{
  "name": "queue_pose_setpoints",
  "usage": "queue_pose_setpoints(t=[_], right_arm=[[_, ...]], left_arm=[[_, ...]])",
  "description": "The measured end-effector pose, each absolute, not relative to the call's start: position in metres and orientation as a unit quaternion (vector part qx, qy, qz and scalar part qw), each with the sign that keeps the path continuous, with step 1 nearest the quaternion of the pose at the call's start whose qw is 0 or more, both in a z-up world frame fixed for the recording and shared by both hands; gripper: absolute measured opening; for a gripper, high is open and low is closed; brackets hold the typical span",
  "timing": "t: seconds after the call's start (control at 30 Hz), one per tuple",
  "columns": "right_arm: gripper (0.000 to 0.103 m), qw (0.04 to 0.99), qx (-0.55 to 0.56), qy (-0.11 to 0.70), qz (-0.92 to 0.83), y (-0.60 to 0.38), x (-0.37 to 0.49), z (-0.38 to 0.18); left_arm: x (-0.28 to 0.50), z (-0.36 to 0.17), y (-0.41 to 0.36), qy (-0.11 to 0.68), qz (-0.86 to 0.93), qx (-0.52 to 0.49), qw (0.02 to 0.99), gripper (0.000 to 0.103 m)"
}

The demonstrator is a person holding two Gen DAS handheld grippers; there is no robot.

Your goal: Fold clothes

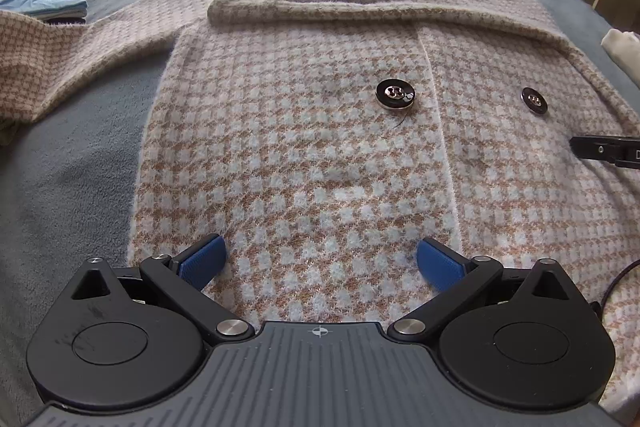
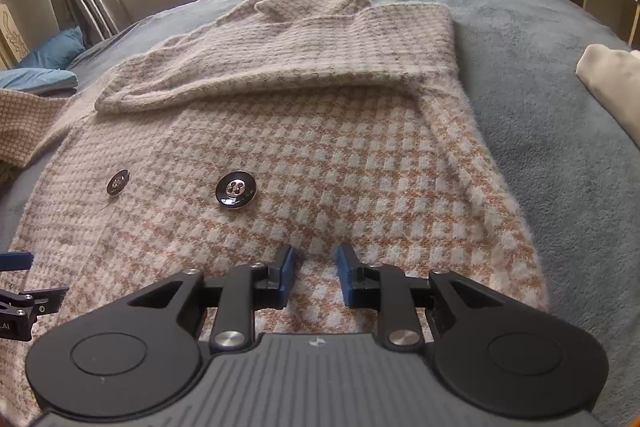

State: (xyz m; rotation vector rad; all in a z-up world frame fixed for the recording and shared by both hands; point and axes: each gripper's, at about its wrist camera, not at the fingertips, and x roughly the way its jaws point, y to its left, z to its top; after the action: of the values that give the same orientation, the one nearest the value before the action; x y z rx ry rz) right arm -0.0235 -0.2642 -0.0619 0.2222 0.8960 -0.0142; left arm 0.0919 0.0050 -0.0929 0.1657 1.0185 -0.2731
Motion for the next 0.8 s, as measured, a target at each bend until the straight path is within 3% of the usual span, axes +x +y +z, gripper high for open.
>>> queue_pose_setpoints(t=[0.8], right_arm=[[0.031,0.894,0.110,0.434,-0.007,-0.2638,-0.0221,-0.0616]], left_arm=[[0.0970,-0.0932,0.0066,0.512,-0.109,0.056,0.850,0.103]])
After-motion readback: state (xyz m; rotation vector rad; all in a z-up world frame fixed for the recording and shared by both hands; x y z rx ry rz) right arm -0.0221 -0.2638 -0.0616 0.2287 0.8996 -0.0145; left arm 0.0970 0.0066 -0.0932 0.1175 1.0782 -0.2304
